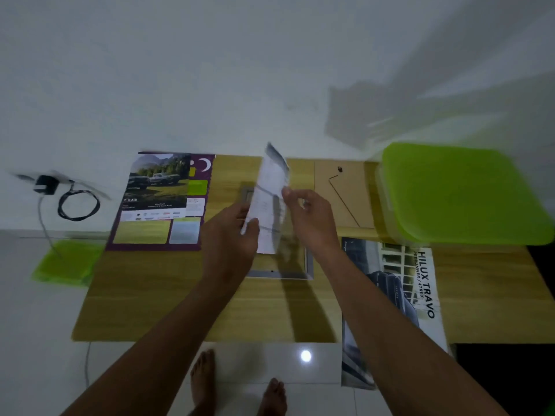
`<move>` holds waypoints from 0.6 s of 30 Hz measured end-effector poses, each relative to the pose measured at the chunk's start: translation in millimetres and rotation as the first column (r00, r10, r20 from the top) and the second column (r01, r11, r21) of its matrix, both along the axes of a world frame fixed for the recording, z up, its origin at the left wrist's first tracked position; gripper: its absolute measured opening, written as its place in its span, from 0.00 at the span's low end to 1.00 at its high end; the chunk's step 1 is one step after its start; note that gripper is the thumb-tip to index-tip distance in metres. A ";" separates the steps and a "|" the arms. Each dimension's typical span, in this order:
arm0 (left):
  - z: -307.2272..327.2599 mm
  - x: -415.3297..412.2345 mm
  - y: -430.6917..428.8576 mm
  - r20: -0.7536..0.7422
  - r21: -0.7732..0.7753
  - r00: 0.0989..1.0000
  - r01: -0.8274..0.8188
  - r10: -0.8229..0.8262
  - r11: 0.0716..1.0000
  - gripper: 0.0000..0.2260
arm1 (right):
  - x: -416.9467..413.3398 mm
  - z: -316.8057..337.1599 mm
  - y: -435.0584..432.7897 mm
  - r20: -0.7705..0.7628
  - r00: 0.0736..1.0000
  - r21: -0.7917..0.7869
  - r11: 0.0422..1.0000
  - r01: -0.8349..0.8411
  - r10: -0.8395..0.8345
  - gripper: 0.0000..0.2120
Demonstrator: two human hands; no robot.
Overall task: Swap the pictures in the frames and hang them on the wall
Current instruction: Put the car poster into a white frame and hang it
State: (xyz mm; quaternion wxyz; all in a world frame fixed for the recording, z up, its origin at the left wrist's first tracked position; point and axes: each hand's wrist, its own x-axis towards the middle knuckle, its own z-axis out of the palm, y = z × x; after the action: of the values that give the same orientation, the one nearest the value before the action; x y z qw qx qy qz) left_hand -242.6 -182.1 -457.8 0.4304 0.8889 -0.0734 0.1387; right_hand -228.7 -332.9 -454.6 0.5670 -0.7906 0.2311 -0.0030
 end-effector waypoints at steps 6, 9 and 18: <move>35.0 -20.5 -9.6 0.059 0.143 0.992 0.105 -0.114 0.984 0.11 | -2.2 59.1 8.2 0.050 0.995 0.067 0.994 -0.086 0.082 0.14; 44.1 -29.0 -10.5 0.023 0.152 0.982 0.180 -0.185 0.972 0.12 | -6.0 74.4 7.2 0.098 0.994 -0.113 0.993 -0.028 0.040 0.08; 65.3 -6.0 14.7 -0.326 -0.183 0.945 -0.073 0.010 0.980 0.30 | -35.2 95.3 -17.0 0.123 0.978 -0.037 0.984 0.176 -0.170 0.07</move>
State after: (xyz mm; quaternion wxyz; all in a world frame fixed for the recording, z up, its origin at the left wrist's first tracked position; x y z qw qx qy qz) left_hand -248.6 -167.4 -392.5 0.5174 0.8552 0.0307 0.0067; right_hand -263.9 -350.0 -359.2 0.5582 -0.7793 0.2645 -0.1052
